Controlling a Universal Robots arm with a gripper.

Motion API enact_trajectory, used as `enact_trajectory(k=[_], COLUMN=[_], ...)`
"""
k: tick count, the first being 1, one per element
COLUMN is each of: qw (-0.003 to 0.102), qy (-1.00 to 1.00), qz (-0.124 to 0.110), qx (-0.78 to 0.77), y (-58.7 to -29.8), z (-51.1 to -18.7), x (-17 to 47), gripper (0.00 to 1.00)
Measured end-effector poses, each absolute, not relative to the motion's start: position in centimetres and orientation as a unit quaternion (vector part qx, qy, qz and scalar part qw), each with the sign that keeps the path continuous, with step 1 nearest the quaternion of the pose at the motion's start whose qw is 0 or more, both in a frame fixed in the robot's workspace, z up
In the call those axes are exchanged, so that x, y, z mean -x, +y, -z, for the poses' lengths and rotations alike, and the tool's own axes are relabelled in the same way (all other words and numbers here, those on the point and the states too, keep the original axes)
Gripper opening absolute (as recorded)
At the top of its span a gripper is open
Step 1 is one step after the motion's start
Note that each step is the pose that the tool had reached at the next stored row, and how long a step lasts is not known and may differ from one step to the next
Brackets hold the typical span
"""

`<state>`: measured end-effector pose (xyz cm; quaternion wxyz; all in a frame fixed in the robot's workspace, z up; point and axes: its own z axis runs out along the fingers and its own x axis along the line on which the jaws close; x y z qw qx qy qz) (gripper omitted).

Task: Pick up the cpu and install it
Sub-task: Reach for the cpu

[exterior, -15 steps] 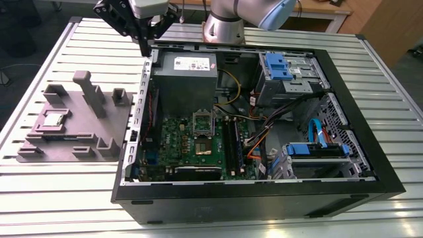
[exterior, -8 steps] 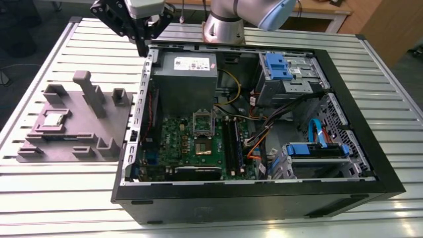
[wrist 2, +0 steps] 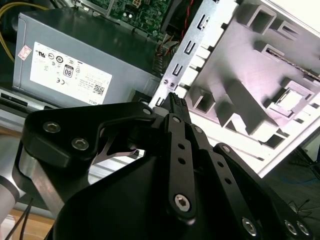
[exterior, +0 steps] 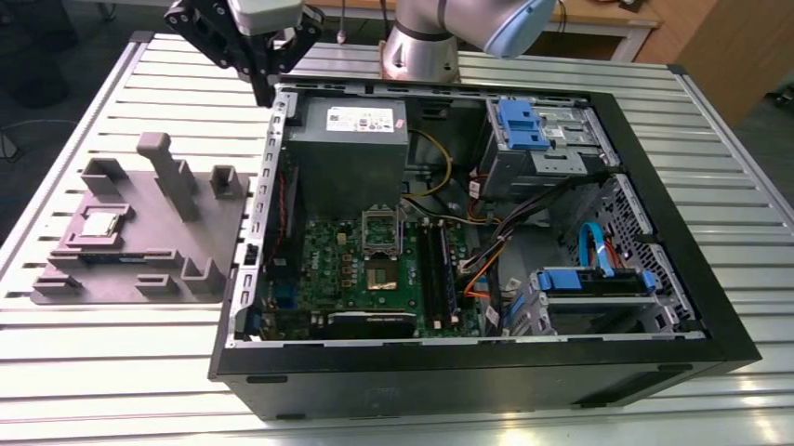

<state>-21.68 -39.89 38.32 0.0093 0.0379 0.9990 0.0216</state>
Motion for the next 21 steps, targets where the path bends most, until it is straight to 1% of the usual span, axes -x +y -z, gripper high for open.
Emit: enact_trajectory(k=[21], qw=[0.008], qy=[0.999], qz=[-0.021], qx=[-0.038], y=[-39.89], z=[-38.20], x=[22.55], gripper=[0.11])
